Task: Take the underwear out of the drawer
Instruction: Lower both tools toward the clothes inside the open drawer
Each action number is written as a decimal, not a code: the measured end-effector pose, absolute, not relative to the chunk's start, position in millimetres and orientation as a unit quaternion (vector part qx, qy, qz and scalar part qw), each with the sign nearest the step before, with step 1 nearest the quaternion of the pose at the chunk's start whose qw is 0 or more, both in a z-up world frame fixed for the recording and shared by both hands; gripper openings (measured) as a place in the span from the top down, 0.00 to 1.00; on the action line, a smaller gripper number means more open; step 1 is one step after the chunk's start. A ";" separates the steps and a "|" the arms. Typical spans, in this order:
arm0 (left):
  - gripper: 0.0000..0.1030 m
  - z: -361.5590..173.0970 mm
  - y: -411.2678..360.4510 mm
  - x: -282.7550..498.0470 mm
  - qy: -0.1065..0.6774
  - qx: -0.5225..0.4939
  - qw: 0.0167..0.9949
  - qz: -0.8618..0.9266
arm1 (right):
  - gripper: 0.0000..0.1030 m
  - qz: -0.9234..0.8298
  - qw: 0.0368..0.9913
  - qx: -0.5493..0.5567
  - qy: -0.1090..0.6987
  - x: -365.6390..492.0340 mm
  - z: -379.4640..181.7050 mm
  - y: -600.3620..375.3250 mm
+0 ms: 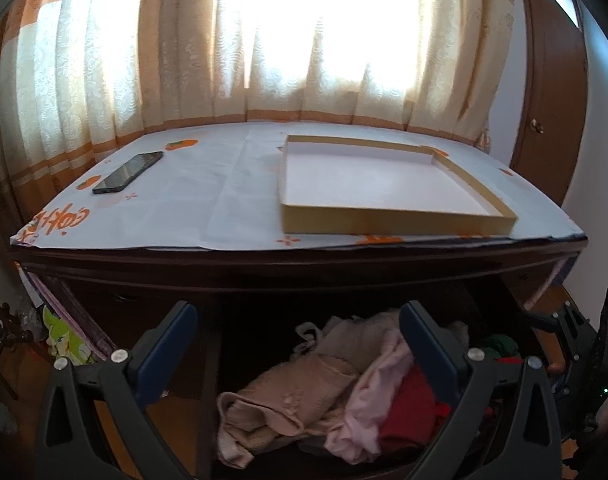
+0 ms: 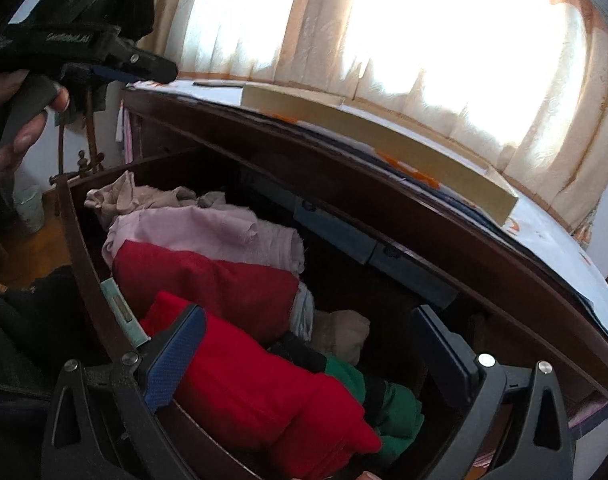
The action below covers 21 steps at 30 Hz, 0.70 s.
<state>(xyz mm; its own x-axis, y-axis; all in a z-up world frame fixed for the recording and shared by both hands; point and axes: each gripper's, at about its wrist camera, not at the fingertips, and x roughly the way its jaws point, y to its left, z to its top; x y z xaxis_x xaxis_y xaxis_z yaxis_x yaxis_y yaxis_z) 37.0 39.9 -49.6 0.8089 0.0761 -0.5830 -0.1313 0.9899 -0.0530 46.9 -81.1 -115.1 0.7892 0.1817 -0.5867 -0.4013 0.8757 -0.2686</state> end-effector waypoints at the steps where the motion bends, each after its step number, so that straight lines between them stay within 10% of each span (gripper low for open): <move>1: 0.00 -49.2 43.2 37.9 0.305 -0.049 0.949 0.055 | 0.01 0.160 0.924 -0.195 0.288 47.7 -114.9 -80.7; 21: 0.00 -80.0 24.5 45.0 0.362 -0.014 0.932 -0.012 | 0.01 0.242 0.845 -0.206 0.430 70.3 -102.7 -107.3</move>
<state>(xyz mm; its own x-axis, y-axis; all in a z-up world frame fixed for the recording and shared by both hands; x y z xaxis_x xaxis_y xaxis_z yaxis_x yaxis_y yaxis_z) 45.0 24.5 -80.0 0.7376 -0.0331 -0.6745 0.0130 0.9993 -0.0348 70.3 -107.3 -102.7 0.5140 0.2316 -0.8260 -0.5856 0.7983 -0.1406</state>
